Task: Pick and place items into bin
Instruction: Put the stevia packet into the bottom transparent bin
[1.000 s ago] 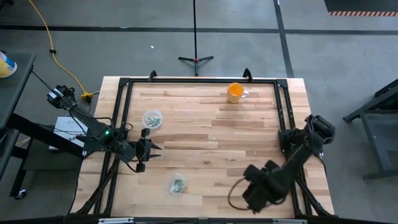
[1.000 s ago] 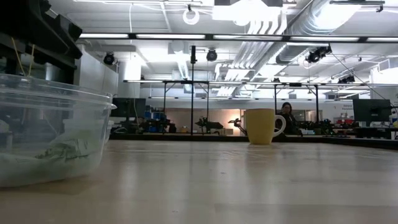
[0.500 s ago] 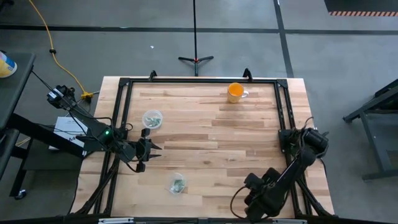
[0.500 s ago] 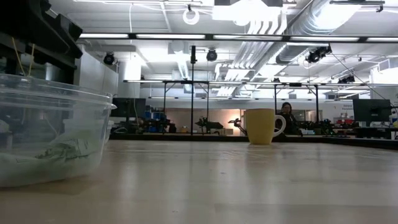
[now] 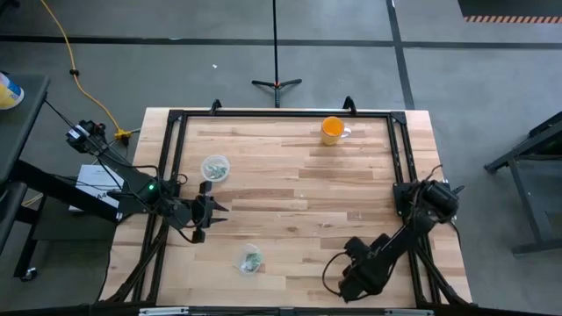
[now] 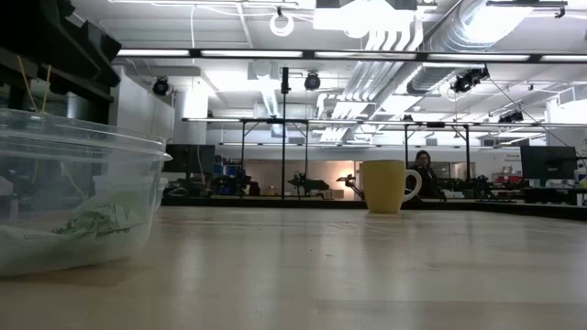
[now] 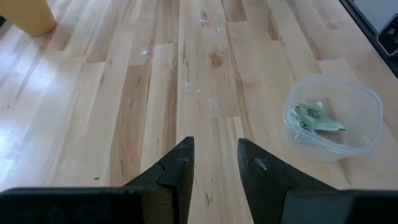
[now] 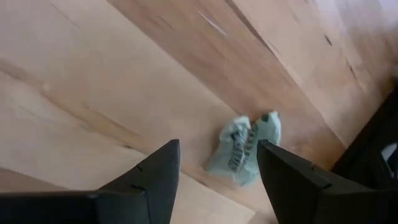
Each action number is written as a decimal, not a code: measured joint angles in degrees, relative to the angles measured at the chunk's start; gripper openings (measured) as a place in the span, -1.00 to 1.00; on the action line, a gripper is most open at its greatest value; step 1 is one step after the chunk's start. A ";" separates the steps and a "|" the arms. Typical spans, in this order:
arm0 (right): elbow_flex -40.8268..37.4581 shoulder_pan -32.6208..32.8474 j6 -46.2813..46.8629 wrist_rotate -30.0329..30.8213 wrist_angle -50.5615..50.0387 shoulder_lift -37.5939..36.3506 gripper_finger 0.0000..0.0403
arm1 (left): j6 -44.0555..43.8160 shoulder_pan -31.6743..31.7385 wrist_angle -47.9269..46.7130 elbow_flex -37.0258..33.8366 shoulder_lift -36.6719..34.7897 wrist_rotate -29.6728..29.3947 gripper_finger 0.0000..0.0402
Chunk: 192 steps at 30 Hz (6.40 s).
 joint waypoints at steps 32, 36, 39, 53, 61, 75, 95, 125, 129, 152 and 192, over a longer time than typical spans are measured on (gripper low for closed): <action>-6.38 -0.43 -4.26 -2.23 9.53 -1.86 -0.61 | -0.02 -0.01 -0.01 0.00 0.00 1.30 -0.21; -6.47 -0.89 -4.28 -1.17 9.80 -1.84 -0.91 | 0.00 -0.01 -0.03 0.00 0.00 1.30 -0.21; -6.38 -1.57 -4.55 3.94 10.93 -2.08 -0.96 | 0.00 0.00 -0.01 0.00 0.00 1.30 -0.21; 1.01 -12.22 -50.74 38.97 60.14 -1.83 -0.99 | 0.00 -0.02 0.23 0.00 0.00 1.32 -0.21; 1.03 -20.19 -73.56 24.46 90.98 4.48 -1.00 | -0.01 -0.01 0.15 0.00 0.00 1.32 -0.21; 1.03 -22.47 -79.11 12.12 98.45 7.85 -0.97 | 0.00 0.00 -0.04 -0.02 -0.02 1.32 -0.21; 1.11 -23.99 -67.88 2.85 75.66 2.25 -0.11 | 0.00 0.00 -0.09 -0.02 -0.01 1.32 -0.21; -10.29 8.81 6.69 3.70 12.84 -13.99 -0.16 | 1.77 -0.01 -3.93 -1.53 -9.02 -0.71 -0.21; -11.89 8.38 6.44 3.70 14.93 -13.97 -0.16 | 7.16 0.00 0.54 -5.93 -20.18 -0.82 -0.21; -11.89 8.77 6.22 3.83 12.47 -14.05 -0.16 | 28.66 17.21 27.17 -23.84 -47.48 18.44 -0.21; -25.31 8.19 1.86 7.24 23.66 -18.36 -0.91 | 19.45 41.62 13.18 -24.46 -49.72 42.76 -0.21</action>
